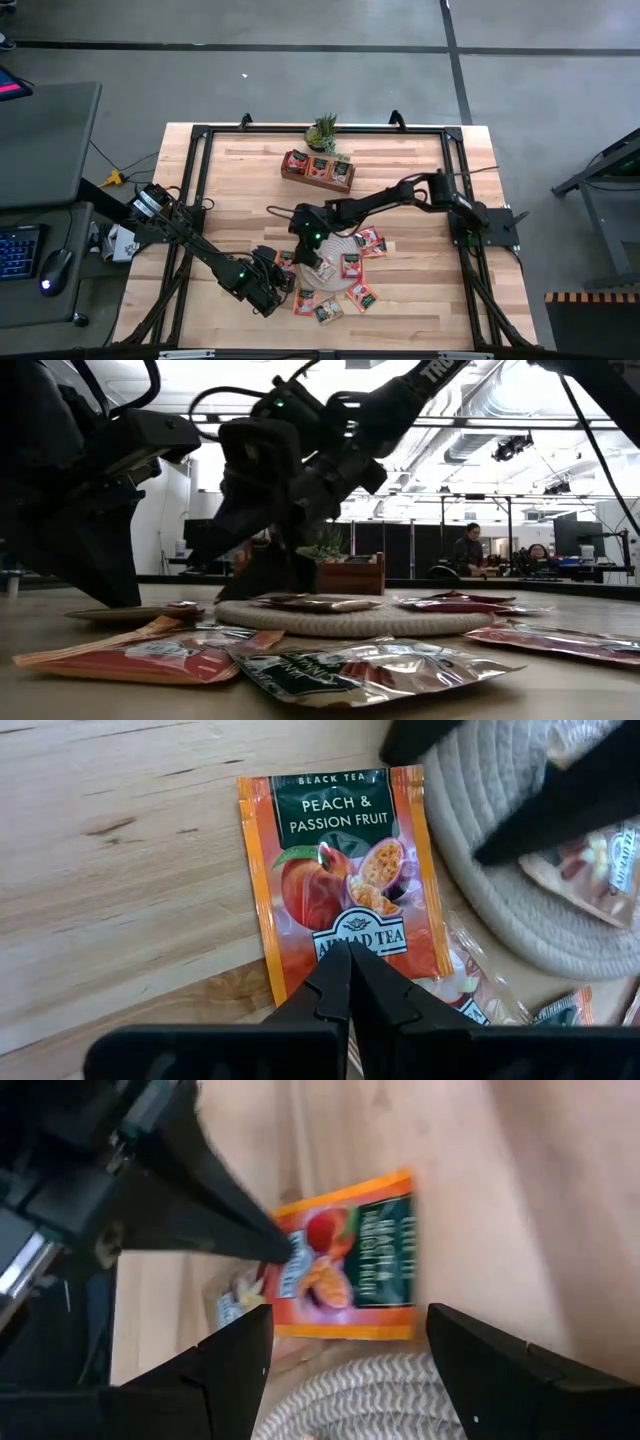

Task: Pick & Place Tea
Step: Put the orange tea bag into the middle section of the wooden organizer

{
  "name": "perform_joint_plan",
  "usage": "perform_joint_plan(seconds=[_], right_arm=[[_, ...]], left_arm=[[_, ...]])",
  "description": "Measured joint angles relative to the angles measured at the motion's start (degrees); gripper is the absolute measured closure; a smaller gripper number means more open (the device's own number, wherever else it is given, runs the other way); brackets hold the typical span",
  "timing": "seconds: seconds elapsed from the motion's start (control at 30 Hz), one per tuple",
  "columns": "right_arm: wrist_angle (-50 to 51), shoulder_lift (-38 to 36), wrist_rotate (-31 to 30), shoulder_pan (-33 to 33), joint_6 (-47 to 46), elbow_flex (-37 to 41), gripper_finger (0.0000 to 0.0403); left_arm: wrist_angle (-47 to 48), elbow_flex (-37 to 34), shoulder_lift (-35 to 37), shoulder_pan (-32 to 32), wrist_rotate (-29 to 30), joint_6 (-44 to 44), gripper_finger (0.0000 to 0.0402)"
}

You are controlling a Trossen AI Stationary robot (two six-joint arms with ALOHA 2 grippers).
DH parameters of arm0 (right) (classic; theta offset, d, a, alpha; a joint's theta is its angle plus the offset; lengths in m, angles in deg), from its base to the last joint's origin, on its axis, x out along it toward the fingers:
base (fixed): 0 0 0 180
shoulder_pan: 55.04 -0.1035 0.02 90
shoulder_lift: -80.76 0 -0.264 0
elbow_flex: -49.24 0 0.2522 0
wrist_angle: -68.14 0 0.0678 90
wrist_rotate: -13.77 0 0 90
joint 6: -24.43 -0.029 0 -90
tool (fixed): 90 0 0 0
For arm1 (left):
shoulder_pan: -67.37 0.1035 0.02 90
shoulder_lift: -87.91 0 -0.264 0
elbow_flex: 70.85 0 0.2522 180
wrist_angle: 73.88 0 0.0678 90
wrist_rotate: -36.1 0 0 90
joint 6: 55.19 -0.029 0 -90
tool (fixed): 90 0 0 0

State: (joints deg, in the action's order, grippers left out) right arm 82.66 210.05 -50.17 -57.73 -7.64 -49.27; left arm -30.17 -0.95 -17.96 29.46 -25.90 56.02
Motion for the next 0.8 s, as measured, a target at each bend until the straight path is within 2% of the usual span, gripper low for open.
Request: perform_joint_plan(seconds=[0.17,0.47,0.6,0.8], right_arm=[[3.97,0.99,-0.22,-0.99,1.25,-1.63,0.0141],[3.73,1.48,-0.34,-0.99,0.34,-1.56,0.0151],[3.71,1.58,-1.04,-0.61,-0.53,-1.47,0.0182],[2.71,1.71,-2.98,-0.02,-2.50,-1.34,0.0257]], left_arm=[[0.02,0.00,-0.01,0.02,0.05,0.01,0.0401],[-0.07,0.00,-0.06,0.02,0.69,0.01,0.0401],[-0.09,0.00,-0.07,0.02,0.79,0.01,0.0401],[-0.11,0.00,-0.07,0.02,0.82,0.03,0.0401]])
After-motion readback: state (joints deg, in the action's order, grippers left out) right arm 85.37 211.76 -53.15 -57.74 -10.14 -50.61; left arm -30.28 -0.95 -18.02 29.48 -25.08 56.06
